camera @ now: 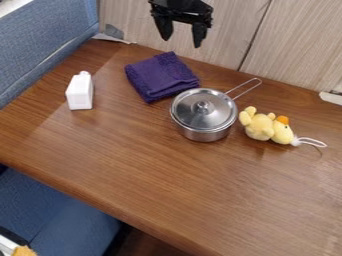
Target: Move the purple cloth to the bottom of the table
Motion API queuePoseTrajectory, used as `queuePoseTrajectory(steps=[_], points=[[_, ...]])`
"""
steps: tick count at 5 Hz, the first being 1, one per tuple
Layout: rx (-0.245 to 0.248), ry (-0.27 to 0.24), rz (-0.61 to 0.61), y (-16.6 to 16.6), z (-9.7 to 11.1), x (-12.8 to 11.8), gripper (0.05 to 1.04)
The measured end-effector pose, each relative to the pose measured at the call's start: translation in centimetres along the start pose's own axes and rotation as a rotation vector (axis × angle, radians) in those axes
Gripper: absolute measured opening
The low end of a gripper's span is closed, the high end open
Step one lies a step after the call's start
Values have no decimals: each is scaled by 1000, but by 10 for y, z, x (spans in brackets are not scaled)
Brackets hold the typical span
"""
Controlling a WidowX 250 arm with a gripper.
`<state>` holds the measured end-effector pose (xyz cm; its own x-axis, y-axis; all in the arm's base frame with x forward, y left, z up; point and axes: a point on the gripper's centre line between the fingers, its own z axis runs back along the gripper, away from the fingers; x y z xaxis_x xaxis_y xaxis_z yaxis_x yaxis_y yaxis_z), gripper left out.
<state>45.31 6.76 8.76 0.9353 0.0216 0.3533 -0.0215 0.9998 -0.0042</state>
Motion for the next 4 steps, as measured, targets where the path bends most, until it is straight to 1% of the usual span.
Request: queuePoseTrajectory(steps=[1, 2, 3, 4], points=[[34, 33, 56, 21, -18, -2, 1000], [81, 46, 63, 34, -25, -6, 1001], [94, 82, 11, 27, -41, -12, 1000], [90, 142, 8, 26, -61, -22, 1000]])
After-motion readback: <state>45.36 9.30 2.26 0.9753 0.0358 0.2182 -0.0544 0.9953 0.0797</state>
